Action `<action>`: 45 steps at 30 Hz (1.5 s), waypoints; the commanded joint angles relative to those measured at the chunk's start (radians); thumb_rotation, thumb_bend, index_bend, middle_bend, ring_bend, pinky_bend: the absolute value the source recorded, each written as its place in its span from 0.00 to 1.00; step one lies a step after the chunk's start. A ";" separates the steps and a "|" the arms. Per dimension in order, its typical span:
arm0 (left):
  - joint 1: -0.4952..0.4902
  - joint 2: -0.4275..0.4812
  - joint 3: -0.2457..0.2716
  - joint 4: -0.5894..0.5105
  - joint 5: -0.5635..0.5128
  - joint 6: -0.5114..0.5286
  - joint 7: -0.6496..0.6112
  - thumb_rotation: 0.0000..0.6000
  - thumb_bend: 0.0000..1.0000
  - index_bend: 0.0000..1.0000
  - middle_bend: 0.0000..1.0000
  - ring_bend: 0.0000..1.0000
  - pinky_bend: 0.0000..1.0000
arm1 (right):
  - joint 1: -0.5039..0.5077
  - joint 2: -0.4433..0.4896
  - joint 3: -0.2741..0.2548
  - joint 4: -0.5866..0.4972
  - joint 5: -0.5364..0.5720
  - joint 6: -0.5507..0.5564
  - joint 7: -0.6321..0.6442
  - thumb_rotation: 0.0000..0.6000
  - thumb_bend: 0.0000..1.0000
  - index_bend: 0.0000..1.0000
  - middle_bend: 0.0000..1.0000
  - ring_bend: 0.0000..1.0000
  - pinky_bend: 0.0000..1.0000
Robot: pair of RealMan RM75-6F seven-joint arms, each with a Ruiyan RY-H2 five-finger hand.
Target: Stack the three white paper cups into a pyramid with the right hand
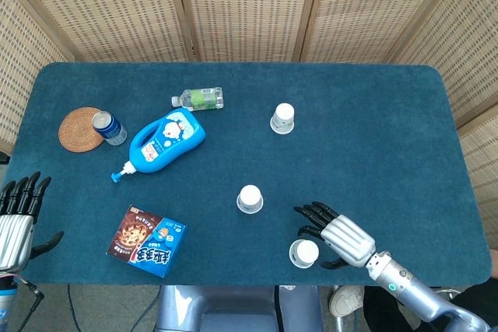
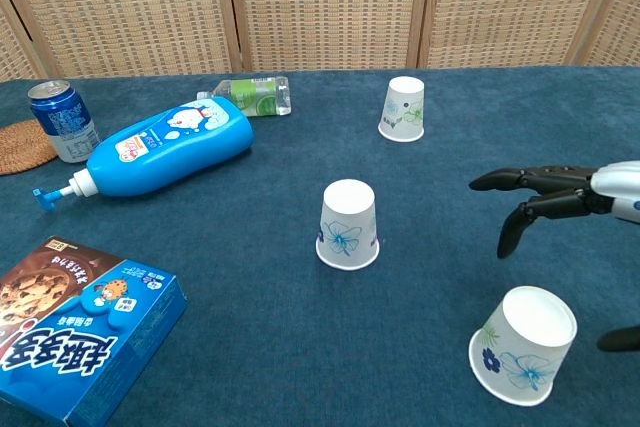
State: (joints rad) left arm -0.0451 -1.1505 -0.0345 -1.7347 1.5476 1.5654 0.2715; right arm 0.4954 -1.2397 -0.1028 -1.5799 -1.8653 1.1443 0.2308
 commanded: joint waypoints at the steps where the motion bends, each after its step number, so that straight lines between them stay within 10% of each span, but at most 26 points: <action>1: -0.001 0.001 0.000 -0.001 -0.001 -0.002 -0.001 1.00 0.21 0.00 0.00 0.00 0.02 | 0.003 -0.007 -0.002 -0.004 0.009 -0.003 -0.009 1.00 0.12 0.33 0.00 0.00 0.08; 24: -0.001 0.003 0.002 -0.002 0.001 -0.004 0.000 1.00 0.21 0.00 0.00 0.00 0.02 | 0.034 -0.090 -0.015 0.044 0.074 -0.061 -0.007 1.00 0.12 0.33 0.00 0.00 0.08; 34: -0.003 0.000 0.003 -0.002 0.003 -0.008 0.006 1.00 0.21 0.00 0.00 0.00 0.02 | 0.030 -0.117 -0.007 0.067 0.099 -0.045 -0.023 1.00 0.14 0.59 0.04 0.00 0.09; 45: -0.004 -0.001 0.004 -0.002 0.003 -0.010 0.005 1.00 0.21 0.00 0.00 0.00 0.02 | 0.054 -0.093 0.017 0.019 0.121 -0.056 -0.054 1.00 0.14 0.61 0.06 0.00 0.09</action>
State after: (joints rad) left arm -0.0488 -1.1511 -0.0306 -1.7362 1.5506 1.5558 0.2768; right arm 0.5415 -1.3425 -0.0950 -1.5474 -1.7506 1.0941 0.1863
